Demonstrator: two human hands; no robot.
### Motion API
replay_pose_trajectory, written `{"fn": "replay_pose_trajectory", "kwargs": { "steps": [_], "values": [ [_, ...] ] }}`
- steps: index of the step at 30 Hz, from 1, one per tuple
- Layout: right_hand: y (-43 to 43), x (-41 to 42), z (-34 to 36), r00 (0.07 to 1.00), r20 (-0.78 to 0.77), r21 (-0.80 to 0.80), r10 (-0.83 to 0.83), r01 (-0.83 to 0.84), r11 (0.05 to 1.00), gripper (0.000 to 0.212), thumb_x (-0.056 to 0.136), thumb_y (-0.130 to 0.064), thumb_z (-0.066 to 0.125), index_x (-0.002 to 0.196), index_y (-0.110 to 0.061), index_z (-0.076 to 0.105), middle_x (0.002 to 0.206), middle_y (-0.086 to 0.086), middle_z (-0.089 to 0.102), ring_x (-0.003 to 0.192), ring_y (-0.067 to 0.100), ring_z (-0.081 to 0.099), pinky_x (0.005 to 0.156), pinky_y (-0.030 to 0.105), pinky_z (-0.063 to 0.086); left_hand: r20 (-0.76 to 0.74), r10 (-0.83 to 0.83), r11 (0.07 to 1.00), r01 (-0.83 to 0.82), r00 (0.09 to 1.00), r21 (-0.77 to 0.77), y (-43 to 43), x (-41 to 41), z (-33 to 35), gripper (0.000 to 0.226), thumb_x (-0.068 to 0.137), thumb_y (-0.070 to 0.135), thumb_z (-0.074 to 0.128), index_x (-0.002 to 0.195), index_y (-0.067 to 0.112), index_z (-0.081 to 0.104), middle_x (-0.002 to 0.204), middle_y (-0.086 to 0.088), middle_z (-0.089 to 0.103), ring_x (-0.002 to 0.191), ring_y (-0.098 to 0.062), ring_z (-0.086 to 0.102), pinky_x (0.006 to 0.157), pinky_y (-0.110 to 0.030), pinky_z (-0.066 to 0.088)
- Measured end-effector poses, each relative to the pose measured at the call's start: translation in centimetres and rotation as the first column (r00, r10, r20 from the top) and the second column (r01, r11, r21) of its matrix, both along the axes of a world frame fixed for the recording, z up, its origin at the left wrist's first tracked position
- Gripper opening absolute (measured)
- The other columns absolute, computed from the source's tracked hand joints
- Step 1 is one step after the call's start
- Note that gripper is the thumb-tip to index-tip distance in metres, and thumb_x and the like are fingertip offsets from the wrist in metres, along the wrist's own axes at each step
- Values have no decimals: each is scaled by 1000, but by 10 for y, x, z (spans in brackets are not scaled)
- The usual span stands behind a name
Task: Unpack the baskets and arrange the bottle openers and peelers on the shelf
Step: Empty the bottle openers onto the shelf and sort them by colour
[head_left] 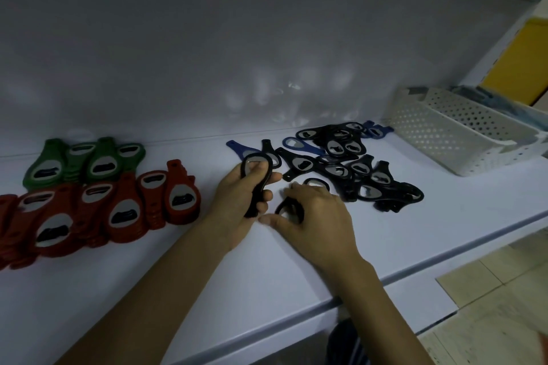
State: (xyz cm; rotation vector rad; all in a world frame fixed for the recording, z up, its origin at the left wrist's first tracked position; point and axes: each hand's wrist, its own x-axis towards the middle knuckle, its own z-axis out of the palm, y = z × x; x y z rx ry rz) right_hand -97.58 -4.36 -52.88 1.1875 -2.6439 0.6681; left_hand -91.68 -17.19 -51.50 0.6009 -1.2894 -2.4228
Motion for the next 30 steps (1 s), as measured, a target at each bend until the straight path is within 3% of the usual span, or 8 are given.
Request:
{"fn": "replay_pose_trajectory", "kwargs": {
  "steps": [3, 8, 12, 14, 21, 25, 27, 30],
  "values": [
    [4, -1, 0, 995, 57, 131, 84, -91, 987, 63, 85, -62, 53, 129, -18, 56, 134, 0, 55, 126, 18, 45, 103, 37, 37, 19, -14, 999, 13, 1000, 34, 2, -3, -1, 12, 96, 9, 48, 98, 9, 59, 84, -6, 68, 48, -6, 50, 38, -16, 37],
    [6, 9, -1, 988, -64, 148, 143, -133, 980, 39, 97, -42, 43, 127, -21, 57, 131, -2, 58, 127, 17, 45, 105, 32, 33, 21, -40, 999, 40, 999, 20, 6, -6, -3, 14, 96, 3, 46, 101, 7, 58, 89, -10, 66, 46, -6, 51, 38, -16, 38],
    [11, 21, 3, 995, -100, -36, 29, -33, 999, 19, 90, -11, 60, 107, -8, 67, 89, 7, 68, 76, 26, 63, 64, 29, 45, 22, -27, 999, 27, 999, 31, 5, -3, -3, 12, 96, 4, 47, 100, 8, 58, 87, -10, 67, 47, -7, 51, 38, -16, 37],
    [15, 22, 4, 993, -104, -67, -52, 45, 997, 32, 83, 3, 58, 113, -5, 65, 79, 11, 66, 64, 28, 61, 54, 31, 42, 23, -15, 999, 15, 1000, 34, 5, -3, -3, 12, 96, 5, 47, 98, 9, 58, 86, -10, 68, 47, -7, 51, 38, -16, 37],
    [16, 15, -1, 982, 27, -361, -189, 186, 914, 37, 86, 5, 51, 118, -10, 64, 97, 5, 71, 84, 22, 65, 73, 28, 48, 43, -23, 999, 22, 999, 35, 10, -3, 1, 21, 99, 22, 42, 106, 6, 54, 80, -9, 67, 44, -8, 47, 34, -16, 33],
    [20, 11, 1, 954, 240, -672, -181, 297, 679, 25, 94, -3, 53, 104, -24, 63, 83, -15, 69, 71, 3, 61, 67, 11, 43, 39, 29, 990, -34, 999, 137, 6, -3, 2, 32, 100, 29, 43, 117, 5, 54, 78, -9, 67, 43, -8, 50, 36, -15, 34],
    [22, 11, 5, 970, 243, -773, -8, 198, 603, 28, 93, 0, 54, 96, -27, 58, 92, -18, 68, 85, 4, 66, 73, 13, 48, 61, -29, 991, 21, 998, 134, 4, -1, 1, 40, 99, 37, 42, 119, 5, 55, 83, -11, 67, 48, -11, 58, 39, -16, 39],
    [18, 9, 11, 973, 130, -687, 192, -52, 725, 32, 83, 12, 61, 89, -18, 68, 128, 2, 60, 125, 8, 51, 100, 16, 40, 82, -313, 948, 307, 946, 80, 2, 0, 2, 63, 93, 61, 33, 120, 12, 62, 107, -12, 70, 72, -22, 69, 51, -22, 50]
  ]
}}
